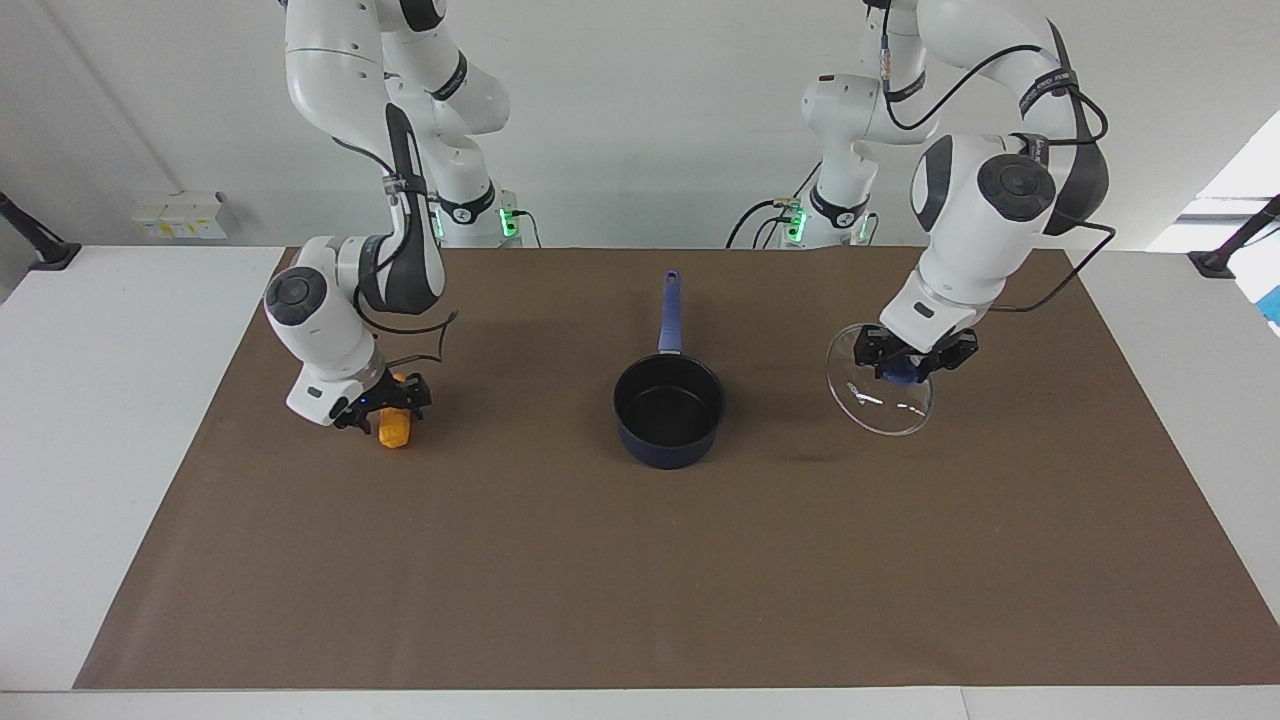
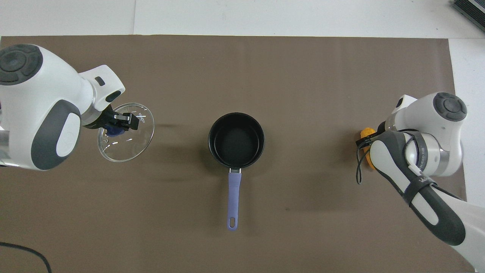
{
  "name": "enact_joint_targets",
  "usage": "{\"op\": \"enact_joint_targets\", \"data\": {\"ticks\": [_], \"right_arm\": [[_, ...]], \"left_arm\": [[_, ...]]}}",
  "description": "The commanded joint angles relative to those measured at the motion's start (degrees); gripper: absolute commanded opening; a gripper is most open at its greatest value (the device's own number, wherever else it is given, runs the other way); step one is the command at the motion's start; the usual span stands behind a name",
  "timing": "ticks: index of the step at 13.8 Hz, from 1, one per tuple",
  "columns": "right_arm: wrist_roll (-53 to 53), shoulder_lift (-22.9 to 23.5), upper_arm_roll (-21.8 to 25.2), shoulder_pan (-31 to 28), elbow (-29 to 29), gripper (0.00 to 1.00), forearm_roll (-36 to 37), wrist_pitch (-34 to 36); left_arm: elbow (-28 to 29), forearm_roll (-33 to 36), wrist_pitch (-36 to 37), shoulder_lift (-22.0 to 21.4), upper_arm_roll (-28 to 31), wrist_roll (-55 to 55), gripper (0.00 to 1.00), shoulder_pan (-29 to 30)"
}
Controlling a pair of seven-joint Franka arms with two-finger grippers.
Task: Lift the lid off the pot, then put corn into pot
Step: 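Lift the lid off with the left gripper while the right gripper reaches the corn, then lower the lid beside the pot while the right gripper grasps the corn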
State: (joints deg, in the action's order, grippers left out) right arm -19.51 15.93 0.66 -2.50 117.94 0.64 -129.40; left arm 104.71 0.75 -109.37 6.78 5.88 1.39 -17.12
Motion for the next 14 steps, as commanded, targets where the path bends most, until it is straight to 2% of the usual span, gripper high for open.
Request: {"op": "enact_joint_targets", "data": {"ticks": [1,3,4,6,8,11,14], "right_arm": [[2.46,-0.37,-0.22,-0.05,0.27,0.00,-0.21,0.46],[2.81,-0.20,-0.22,-0.05,-0.95,0.00,-0.12,1.17],[3.16,-0.37,-0.40,0.12,-2.96,0.00,-0.12,3.87],[10.50,-1.86,-1.01,0.74,-8.84,0.00,-0.12,12.64],[17.02,-3.88,-2.41,1.88,-13.42,0.00,-0.29,18.63],[25.56,-3.98,-5.40,2.06,-23.95,0.00,-0.55,29.70],[34.33,-3.72,-8.82,2.15,-28.72,0.00,-3.36,32.20]], "left_arm": [[9.53,0.04,-5.58,-6.60,-0.60,-6.29,0.00,4.01],[12.09,0.04,-6.99,-7.57,-0.51,-10.60,0.00,6.64],[13.23,0.04,-7.61,-8.01,-0.51,-12.80,0.00,8.31],[16.12,0.13,-10.06,-8.36,-0.51,-16.58,0.00,10.86],[20.43,0.39,-15.23,-9.06,-0.51,-20.01,0.00,12.89],[26.05,0.39,-21.74,-8.80,-0.60,-23.18,0.00,15.96],[33.35,0.39,-25.71,-12.31,-0.51,-25.30,0.00,17.64]]}}
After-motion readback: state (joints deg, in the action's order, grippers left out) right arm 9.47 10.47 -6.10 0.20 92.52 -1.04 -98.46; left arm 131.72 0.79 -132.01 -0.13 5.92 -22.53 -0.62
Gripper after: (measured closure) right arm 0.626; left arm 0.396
